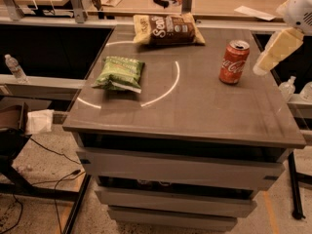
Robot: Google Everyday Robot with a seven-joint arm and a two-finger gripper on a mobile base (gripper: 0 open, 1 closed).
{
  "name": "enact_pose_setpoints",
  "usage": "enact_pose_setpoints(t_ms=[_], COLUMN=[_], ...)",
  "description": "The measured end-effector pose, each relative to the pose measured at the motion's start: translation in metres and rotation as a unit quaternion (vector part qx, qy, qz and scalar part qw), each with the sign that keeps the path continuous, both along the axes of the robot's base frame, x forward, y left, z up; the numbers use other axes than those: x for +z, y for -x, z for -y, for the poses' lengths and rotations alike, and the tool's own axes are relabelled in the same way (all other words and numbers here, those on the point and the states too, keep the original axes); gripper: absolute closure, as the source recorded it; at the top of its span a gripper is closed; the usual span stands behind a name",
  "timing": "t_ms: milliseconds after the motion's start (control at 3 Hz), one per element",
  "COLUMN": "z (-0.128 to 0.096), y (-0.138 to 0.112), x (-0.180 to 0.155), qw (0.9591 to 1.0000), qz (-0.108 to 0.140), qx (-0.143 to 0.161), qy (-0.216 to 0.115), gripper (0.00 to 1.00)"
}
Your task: Move brown chip bag near coke can
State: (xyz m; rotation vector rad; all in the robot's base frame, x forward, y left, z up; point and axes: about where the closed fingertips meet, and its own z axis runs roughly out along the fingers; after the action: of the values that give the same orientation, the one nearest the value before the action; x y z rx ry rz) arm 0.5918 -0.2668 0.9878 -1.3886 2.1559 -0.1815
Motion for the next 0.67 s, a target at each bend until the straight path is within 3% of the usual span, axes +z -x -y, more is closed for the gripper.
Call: enact_pose_setpoints(t_ms=[333,667], z=[-0.0012,-0.0012], y=[-0.0094,-0.0094], x=[0.0058,0.0058], qw=[0.9998,0.9998], qz=[0.021,0.021], qx=[-0.002,-0.002], qy=[-0.003,-0.003], gripper=[0.00,0.00])
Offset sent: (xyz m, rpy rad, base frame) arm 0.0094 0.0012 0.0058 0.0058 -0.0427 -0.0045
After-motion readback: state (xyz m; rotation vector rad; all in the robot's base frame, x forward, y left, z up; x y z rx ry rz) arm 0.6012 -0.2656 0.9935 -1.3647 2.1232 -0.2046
